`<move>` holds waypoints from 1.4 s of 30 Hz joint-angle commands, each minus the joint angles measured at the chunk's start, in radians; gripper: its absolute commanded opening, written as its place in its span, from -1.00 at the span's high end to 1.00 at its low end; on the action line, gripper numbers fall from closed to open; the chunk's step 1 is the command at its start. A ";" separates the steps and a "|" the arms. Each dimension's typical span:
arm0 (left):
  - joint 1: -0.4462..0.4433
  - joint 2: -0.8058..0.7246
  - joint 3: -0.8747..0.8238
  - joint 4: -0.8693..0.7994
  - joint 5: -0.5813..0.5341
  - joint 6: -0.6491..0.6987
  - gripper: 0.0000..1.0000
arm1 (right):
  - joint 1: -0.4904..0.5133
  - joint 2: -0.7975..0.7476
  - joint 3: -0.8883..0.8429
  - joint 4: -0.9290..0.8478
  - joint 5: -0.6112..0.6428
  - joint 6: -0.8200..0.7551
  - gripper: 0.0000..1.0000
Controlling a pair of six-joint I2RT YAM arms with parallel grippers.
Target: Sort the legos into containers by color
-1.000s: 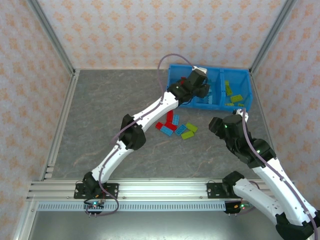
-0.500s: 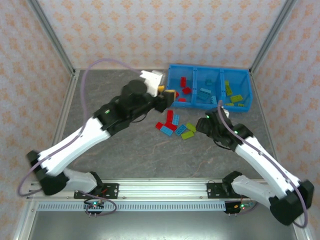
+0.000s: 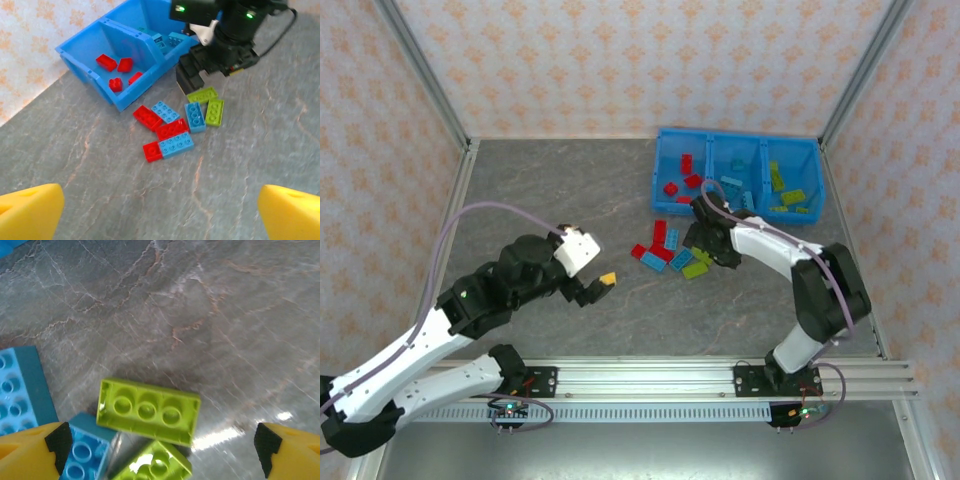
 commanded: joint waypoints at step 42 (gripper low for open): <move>0.026 -0.029 -0.091 0.028 0.139 0.146 -1.00 | -0.645 0.150 0.451 -0.004 -0.058 0.002 -0.19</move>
